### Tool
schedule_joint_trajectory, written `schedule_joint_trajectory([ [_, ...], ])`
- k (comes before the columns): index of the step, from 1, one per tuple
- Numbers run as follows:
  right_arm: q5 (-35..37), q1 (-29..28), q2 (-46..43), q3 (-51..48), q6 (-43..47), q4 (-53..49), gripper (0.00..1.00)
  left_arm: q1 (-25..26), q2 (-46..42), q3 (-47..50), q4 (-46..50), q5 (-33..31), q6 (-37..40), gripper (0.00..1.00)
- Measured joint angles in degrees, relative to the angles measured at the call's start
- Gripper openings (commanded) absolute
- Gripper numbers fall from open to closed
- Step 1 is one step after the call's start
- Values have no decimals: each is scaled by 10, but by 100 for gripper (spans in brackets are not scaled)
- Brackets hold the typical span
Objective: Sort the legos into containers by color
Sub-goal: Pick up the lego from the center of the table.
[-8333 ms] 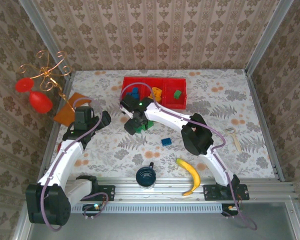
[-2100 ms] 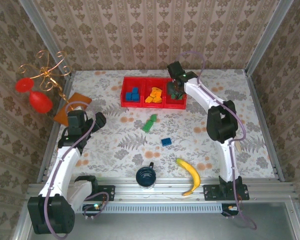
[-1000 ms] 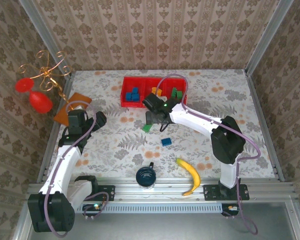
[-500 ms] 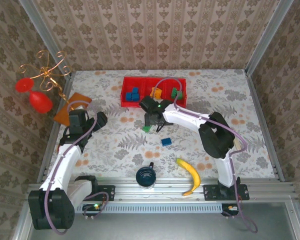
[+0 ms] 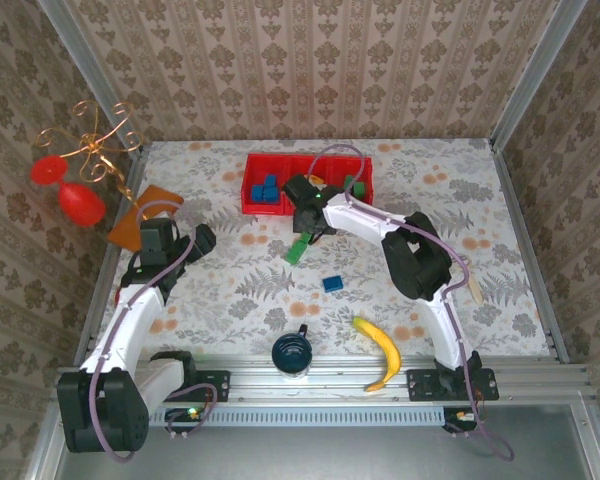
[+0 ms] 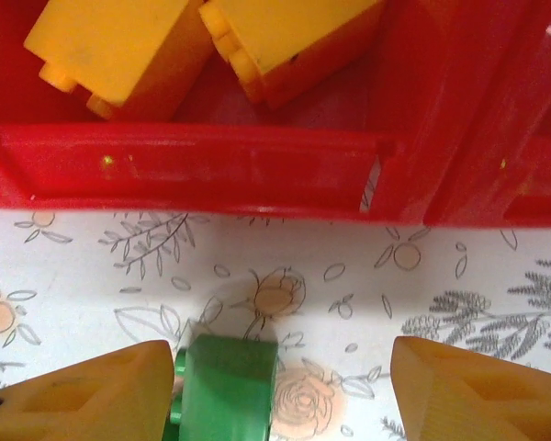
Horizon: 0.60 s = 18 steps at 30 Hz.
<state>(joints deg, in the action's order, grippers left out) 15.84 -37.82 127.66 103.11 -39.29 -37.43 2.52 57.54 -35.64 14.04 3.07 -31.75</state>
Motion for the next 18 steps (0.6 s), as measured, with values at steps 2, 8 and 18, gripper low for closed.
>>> schedule_joint_trajectory([
  [2,0,1,10,10,3,0,64,0,0,0,-1,0,0,100],
  [8,-15,-1,28,14,7,-1,64,0,1,0,-4,0,0,100],
  [18,-16,-7,42,7,21,-7,52,0,8,0,-5,3,0,100],
])
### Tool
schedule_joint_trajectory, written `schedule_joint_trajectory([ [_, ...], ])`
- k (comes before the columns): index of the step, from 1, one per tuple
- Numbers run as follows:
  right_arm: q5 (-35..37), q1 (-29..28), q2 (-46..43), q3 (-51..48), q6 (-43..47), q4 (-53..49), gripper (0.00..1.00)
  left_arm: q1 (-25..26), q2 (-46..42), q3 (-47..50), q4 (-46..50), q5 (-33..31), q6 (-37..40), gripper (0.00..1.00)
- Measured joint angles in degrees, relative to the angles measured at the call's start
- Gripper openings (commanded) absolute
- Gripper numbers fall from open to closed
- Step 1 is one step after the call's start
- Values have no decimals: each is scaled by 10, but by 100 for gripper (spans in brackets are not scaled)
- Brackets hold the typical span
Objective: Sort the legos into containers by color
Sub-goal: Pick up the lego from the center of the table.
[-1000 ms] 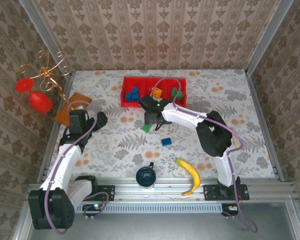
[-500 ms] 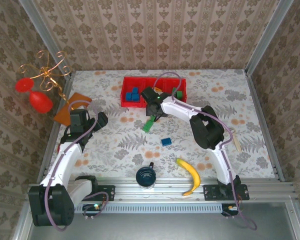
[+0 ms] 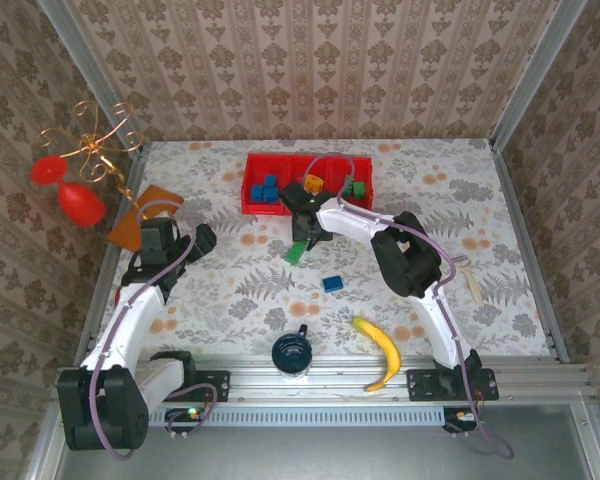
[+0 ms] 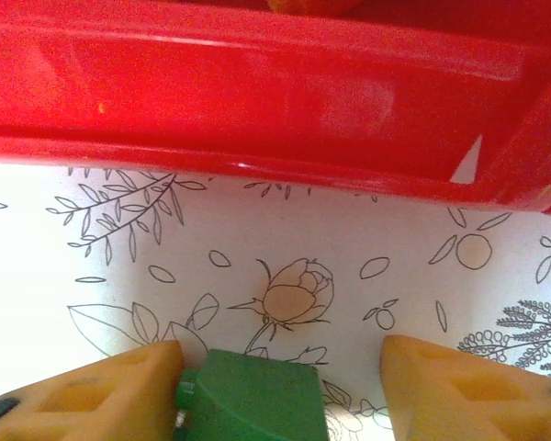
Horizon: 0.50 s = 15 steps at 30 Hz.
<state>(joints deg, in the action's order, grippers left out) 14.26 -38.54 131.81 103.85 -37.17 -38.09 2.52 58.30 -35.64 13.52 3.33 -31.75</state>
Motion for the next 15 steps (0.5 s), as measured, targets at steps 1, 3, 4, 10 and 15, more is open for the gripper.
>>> schedule_joint_trajectory([
  [1,2,0,-2,-4,-1,2,49,0,0,0,0,1,0,100],
  [3,3,1,-10,-17,1,8,41,0,0,0,-1,2,0,100],
  [4,4,1,-13,-23,0,11,37,0,0,0,-1,2,0,100],
  [10,-5,4,-40,-59,-1,18,23,0,-1,0,0,4,0,100],
  [15,-8,7,-59,-75,-1,17,16,0,-11,0,2,4,0,100],
])
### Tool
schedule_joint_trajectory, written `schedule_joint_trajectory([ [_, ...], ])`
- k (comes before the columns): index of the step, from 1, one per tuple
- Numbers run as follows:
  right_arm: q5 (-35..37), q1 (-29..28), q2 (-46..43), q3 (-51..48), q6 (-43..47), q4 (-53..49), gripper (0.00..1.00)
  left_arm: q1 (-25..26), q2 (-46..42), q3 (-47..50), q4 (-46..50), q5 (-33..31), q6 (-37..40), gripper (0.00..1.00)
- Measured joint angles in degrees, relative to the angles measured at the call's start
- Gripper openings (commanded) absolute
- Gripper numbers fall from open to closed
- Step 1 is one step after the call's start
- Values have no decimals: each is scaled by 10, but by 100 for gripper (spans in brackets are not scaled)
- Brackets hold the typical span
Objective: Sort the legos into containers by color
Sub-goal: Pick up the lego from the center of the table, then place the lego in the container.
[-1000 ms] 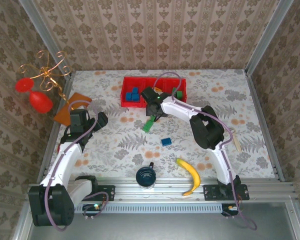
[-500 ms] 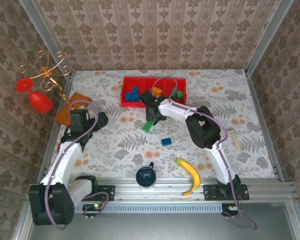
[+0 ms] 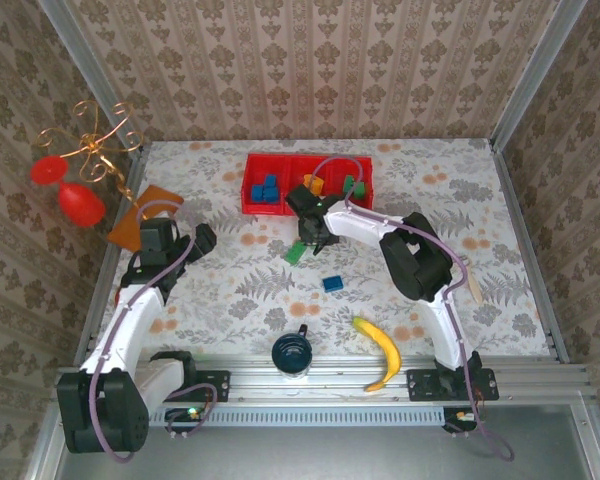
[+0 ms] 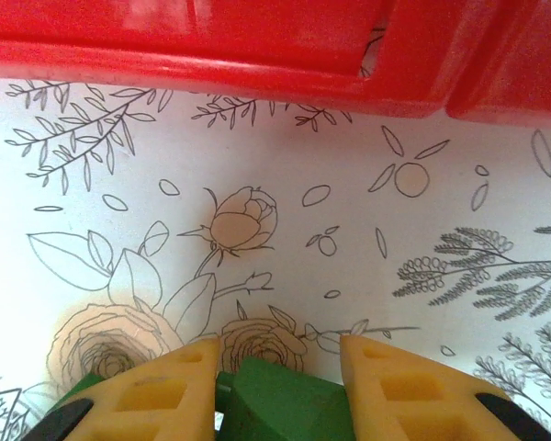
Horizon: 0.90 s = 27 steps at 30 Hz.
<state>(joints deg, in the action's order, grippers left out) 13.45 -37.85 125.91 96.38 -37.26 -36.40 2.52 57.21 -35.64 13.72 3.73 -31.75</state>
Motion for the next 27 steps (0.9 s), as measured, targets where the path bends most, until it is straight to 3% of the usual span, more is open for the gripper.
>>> schedule_joint_trajectory([
  [14,31,31,-103,2,40,-6,14,7,-4,-1,2,16,24,100],
  [27,61,128,-60,128,104,-13,22,113,10,-14,-6,8,40,100],
])
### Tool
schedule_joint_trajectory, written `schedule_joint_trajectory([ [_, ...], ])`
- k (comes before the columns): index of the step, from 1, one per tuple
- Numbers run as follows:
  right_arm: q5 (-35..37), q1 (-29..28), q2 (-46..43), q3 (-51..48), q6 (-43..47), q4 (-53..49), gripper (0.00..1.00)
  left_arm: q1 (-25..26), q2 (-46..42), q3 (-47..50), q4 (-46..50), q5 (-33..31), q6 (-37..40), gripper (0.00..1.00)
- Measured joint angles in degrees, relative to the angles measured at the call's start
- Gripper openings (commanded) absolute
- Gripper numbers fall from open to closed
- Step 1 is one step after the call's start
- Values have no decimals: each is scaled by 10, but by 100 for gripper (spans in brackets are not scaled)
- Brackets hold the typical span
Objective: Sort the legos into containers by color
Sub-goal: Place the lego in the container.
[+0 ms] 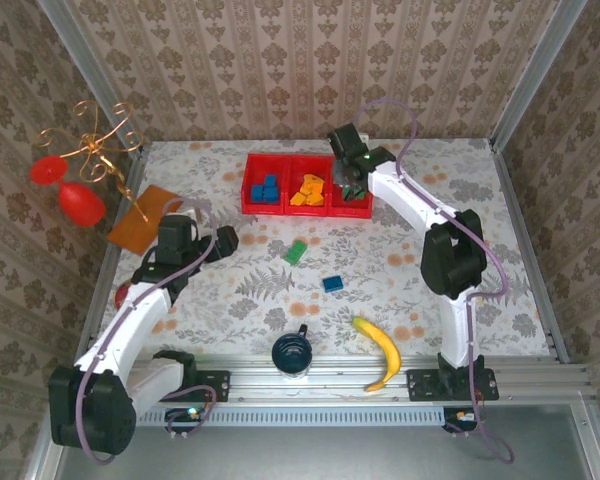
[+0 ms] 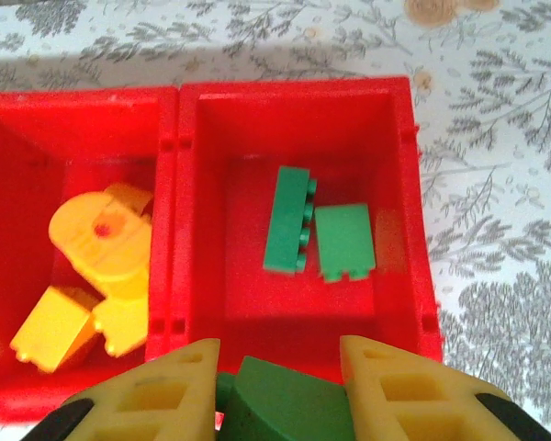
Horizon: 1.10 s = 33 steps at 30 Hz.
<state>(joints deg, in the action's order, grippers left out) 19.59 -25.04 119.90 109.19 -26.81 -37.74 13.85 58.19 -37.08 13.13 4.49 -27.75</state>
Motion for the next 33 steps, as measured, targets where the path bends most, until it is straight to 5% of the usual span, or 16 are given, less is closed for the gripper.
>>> schedule_joint_trajectory([
  [5,-1,10,61,54,16,-1,27,47,14,-2,-12,-9,6,100],
  [14,-5,21,103,100,36,-14,57,118,43,-15,-26,-27,34,100],
  [21,-5,23,101,99,44,-15,63,170,106,-50,-35,-27,67,97],
  [33,-3,23,-59,-98,30,4,91,210,223,-146,11,3,129,83],
])
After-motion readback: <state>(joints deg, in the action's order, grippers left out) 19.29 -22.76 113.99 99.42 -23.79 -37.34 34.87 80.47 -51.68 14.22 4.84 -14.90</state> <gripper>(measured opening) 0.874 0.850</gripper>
